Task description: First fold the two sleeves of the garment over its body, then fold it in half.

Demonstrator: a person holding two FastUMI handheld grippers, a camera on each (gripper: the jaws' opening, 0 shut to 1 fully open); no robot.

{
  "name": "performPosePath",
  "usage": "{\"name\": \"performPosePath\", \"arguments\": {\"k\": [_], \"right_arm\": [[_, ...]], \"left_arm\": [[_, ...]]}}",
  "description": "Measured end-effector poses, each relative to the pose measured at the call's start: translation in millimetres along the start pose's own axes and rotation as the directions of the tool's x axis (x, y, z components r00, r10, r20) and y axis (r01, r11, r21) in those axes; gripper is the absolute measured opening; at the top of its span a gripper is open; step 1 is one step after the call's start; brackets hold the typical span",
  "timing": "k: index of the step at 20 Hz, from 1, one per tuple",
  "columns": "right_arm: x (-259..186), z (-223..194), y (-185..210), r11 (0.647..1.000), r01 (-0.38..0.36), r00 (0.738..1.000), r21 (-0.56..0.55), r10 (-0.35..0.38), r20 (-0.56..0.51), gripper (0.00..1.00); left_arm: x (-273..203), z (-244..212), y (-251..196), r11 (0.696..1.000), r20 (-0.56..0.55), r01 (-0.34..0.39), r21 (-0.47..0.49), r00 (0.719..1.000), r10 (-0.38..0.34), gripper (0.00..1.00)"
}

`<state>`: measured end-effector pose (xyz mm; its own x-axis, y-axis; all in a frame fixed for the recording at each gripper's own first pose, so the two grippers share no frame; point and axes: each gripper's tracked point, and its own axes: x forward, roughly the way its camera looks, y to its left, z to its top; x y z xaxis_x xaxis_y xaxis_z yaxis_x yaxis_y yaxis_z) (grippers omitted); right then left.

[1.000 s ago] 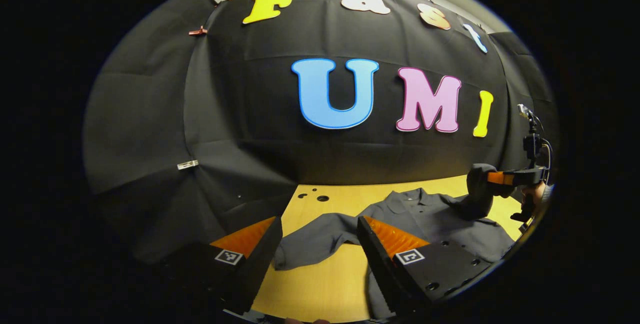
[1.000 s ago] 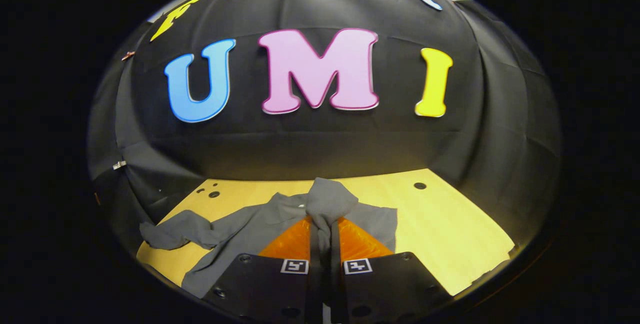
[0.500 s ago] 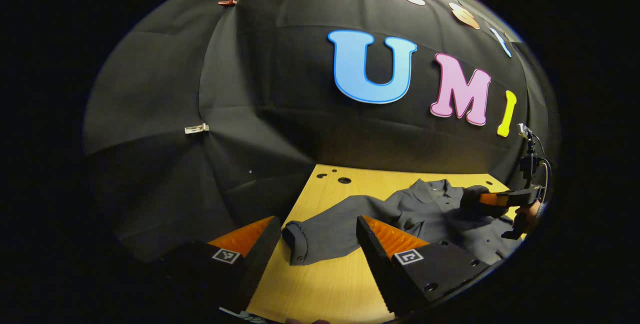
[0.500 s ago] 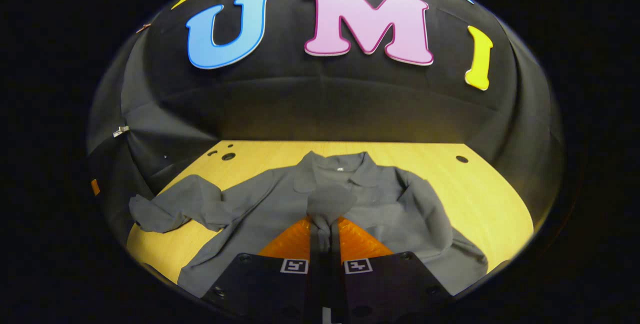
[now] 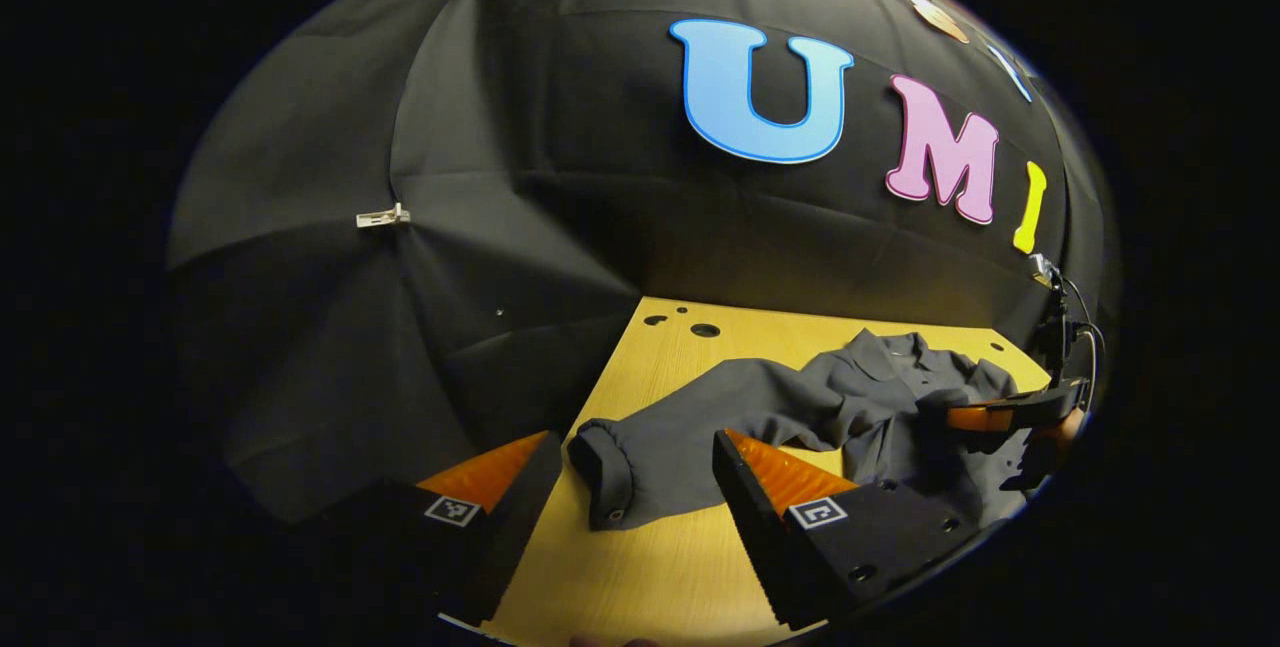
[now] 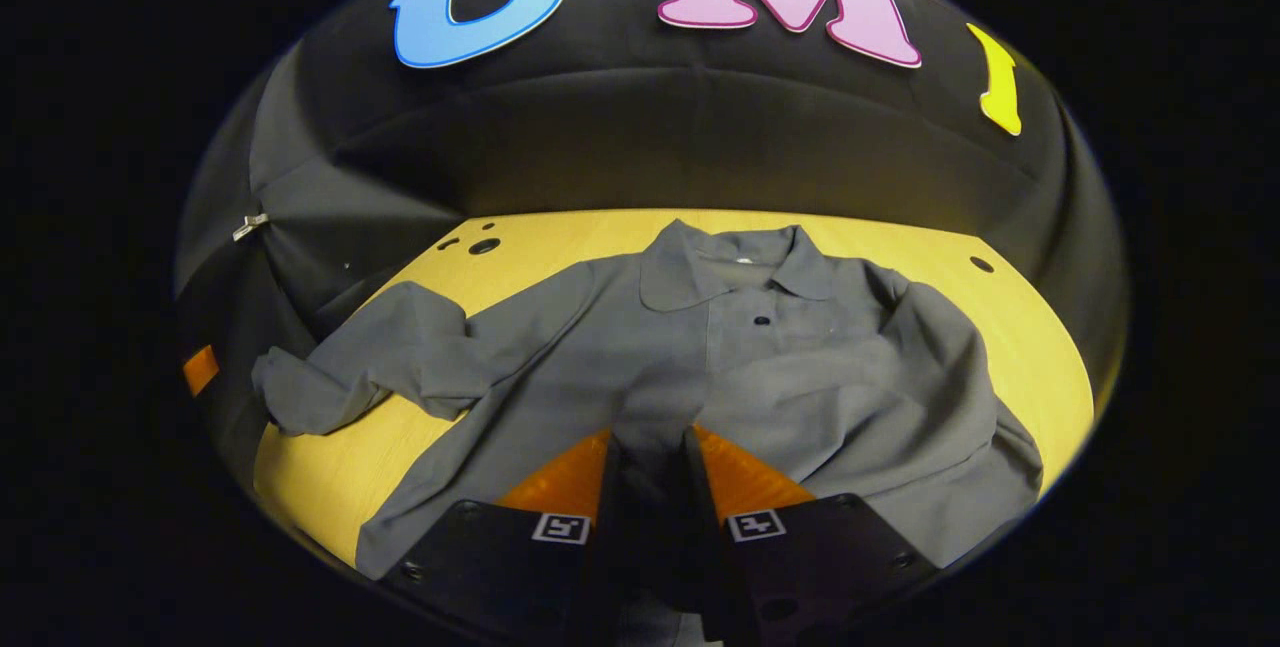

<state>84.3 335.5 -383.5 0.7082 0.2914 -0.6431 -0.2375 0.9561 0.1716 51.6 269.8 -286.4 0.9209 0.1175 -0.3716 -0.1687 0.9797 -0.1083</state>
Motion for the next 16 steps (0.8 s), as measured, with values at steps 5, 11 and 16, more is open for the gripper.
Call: {"name": "performPosePath", "arguments": {"k": [5,11,16], "right_arm": [[-22.8,6.3,40.8,0.991,-0.126,0.992,0.041,0.127,-0.02,0.82],[-86.1,39.0,12.5,0.994,-0.099,0.994,0.049,0.097,0.05,0.92],[-147.0,43.1,-44.4,1.0,-0.001,0.998,0.018,0.0,0.068,0.93]], "left_arm": [[19.5,-6.4,-3.1,1.0,-0.023,0.021,0.002,1.0,-0.021,0.96],[48.6,-22.8,-12.3,0.999,-0.072,0.037,0.004,0.997,-0.037,0.96],[77.2,-51.7,-8.7,1.0,-0.155,0.012,0.019,0.988,-0.009,0.96]]}}
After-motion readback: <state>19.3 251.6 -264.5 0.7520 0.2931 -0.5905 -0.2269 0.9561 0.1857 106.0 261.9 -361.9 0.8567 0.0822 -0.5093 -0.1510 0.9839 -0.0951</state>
